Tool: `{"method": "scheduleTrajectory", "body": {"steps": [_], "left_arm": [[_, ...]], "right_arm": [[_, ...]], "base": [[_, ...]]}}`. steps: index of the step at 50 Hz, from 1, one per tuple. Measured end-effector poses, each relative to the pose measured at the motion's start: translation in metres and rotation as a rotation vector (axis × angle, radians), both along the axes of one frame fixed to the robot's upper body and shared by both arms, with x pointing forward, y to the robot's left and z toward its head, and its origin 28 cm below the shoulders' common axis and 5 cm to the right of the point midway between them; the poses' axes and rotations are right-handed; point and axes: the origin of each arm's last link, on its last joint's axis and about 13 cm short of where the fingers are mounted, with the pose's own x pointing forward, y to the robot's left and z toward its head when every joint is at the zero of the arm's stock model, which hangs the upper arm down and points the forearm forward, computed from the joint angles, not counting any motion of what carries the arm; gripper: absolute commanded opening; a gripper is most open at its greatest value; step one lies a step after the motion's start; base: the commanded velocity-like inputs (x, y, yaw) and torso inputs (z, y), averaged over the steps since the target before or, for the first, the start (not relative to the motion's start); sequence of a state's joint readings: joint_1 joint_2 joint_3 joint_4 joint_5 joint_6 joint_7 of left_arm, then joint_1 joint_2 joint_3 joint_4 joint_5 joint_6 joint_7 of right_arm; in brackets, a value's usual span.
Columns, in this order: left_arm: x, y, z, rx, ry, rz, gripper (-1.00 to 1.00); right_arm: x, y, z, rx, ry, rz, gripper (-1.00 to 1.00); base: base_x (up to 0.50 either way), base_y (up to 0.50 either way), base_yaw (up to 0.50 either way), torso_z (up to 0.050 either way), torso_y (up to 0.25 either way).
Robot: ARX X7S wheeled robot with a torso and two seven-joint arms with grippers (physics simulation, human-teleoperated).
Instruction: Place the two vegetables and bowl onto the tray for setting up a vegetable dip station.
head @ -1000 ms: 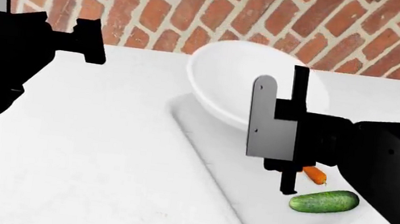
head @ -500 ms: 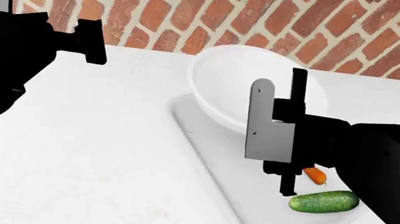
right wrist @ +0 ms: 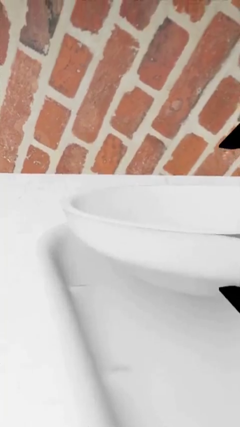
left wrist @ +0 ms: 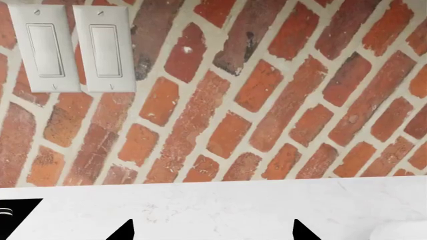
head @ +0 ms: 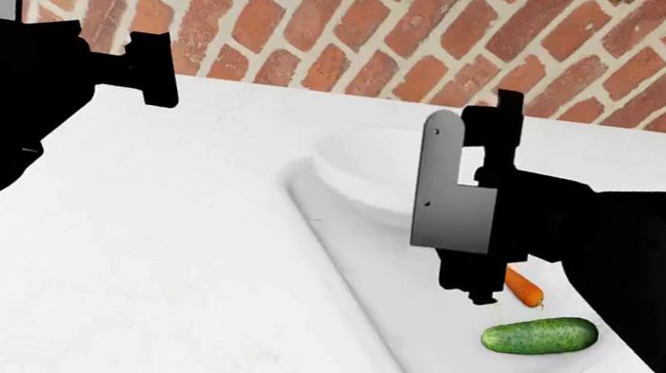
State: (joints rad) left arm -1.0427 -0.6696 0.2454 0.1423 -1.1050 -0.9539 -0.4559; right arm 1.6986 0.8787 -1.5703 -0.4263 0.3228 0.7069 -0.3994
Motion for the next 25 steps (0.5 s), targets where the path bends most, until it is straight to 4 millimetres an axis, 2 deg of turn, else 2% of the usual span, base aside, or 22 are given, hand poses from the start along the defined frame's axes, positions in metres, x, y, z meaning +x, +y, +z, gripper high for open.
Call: {"method": "scheduleTrajectory", "body": {"steps": [25], "left_arm": [[0.002,0.000,-0.002,-0.003,0.003,-0.003,1.00]], "right_arm": [[-0.031,-0.006,-0.001,0.014,0.132,-0.021,1.00]], "base": [[0.00,0.00,0.00,0.000,0.000]]}}
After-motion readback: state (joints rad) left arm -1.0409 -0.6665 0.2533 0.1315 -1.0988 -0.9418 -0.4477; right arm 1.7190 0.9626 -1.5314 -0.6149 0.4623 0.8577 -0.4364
